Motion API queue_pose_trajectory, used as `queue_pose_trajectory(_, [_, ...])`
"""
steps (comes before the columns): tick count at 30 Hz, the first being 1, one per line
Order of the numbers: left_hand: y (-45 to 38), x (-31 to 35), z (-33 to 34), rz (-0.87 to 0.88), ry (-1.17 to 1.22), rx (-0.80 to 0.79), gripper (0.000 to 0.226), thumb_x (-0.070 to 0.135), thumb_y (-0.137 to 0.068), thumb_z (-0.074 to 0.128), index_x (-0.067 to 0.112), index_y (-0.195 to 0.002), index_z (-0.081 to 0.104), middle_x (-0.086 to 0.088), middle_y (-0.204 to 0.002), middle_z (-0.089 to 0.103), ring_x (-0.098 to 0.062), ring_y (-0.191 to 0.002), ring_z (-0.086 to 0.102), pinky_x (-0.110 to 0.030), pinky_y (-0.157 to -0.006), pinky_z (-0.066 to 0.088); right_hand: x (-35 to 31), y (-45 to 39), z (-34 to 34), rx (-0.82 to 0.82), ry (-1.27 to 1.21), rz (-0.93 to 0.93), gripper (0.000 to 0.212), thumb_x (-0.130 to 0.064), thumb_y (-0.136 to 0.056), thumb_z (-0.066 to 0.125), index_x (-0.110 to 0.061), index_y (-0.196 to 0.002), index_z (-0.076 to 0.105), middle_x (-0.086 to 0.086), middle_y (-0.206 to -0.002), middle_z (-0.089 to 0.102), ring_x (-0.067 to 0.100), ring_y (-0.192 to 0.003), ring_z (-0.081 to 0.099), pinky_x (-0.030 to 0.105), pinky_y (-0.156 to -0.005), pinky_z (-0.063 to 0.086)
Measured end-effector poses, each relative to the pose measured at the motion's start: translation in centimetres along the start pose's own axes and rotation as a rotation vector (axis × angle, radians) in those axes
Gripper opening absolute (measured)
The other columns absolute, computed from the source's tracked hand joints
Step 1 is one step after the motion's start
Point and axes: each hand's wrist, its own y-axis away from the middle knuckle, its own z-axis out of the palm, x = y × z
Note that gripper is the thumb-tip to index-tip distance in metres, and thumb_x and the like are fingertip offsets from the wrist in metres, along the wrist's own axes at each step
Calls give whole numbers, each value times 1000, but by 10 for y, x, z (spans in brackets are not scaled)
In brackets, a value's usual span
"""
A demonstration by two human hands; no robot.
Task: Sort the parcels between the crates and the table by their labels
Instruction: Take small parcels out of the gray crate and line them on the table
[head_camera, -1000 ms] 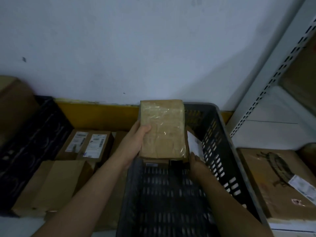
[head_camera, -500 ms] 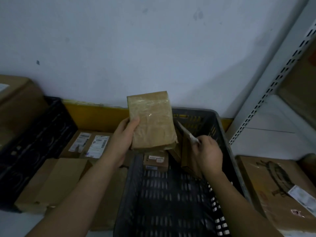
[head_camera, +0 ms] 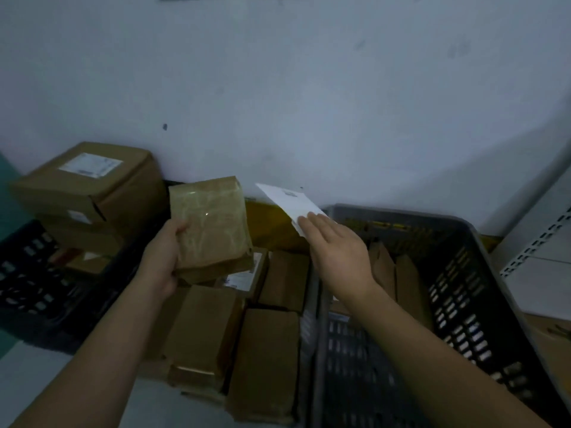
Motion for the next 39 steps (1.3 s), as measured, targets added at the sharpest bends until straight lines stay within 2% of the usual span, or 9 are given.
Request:
queue_pose_trajectory(9, [-79, -9, -49, -112, -89, -171, 46, 57, -103, 59, 25, -134, 68, -4, -124, 75, -28, -114, 70, -52, -108, 53, -82, -13, 93, -576, 219, 280, 56, -17, -100, 52, -11, -155, 41, 23, -141, 59, 45, -126, 59, 54, -96, 57])
queue_pose_trajectory(12, [-100, -21, -37, -113, -176, -263, 46, 60, -103, 57, 29, -136, 67, -1, -122, 77, -26, -112, 73, -50, -106, 55, -86, 7, 114, -701, 295, 369, 50, -20, -102, 47, -10, -151, 46, 23, -132, 63, 44, -117, 64, 52, -92, 57])
queue_pose_trajectory(15, [-126, -35, -25, -140, -275, -337, 60, 74, -94, 57, 35, -139, 64, 2, -128, 76, -23, -114, 73, -51, -105, 56, -88, 15, 139, -771, 320, 432, 48, -18, -100, 57, -8, -147, 53, 26, -125, 66, 46, -109, 67, 54, -87, 59])
queue_pose_trajectory(19, [-180, -71, -12, -182, -361, -357, 72, 86, -85, 53, 50, -147, 52, 7, -141, 67, -24, -122, 68, -56, -104, 55, -86, 18, 167, -861, 314, 480, 72, -26, -101, 64, -11, -163, 31, 27, -144, 53, 48, -128, 56, 53, -100, 52])
queue_pose_trajectory(23, [-179, -82, 6, -239, -415, -393, 52, 69, -103, 48, 43, -149, 47, 3, -136, 66, -24, -120, 66, -51, -106, 54, -78, 37, 208, -941, 242, 565, 77, -31, -90, 78, -11, -151, 36, 27, -127, 64, 49, -118, 62, 55, -89, 57])
queue_pose_trajectory(26, [-186, -95, 12, -207, -523, -454, 57, 67, -105, 46, 45, -157, 38, 4, -140, 62, -24, -124, 62, -47, -105, 53, -70, 56, 238, -1132, 135, 601, 70, -37, -105, 54, -22, -167, 23, 24, -164, 36, 49, -154, 29, 62, -116, 37])
queue_pose_trajectory(29, [-199, -108, 15, -179, -591, -408, 54, 61, -107, 46, 45, -158, 38, 3, -142, 62, -25, -124, 62, -49, -108, 53, -65, 74, 254, -1289, 16, 592, 67, -39, -111, 42, -28, -171, 14, 14, -178, 8, 45, -163, 4, 65, -126, 20])
queue_pose_trajectory(35, [-203, -115, 14, 12, -742, -388, 54, 63, -104, 48, 42, -153, 38, 4, -148, 54, -28, -137, 55, -52, -111, 49, -53, 79, 247, -1334, -39, 588, 68, -52, -107, 45, -28, -167, 24, 11, -178, 12, 44, -163, 6, 64, -127, 21])
queue_pose_trajectory(39, [-201, -109, 12, 302, -1114, -348, 89, 75, -101, 40, 33, -171, 6, 1, -179, 6, -27, -163, 11, -54, -131, 18, -49, 56, 229, -1282, 42, 561, 76, -63, -106, 43, -25, -168, 23, 12, -178, 10, 44, -163, 2, 63, -128, 15])
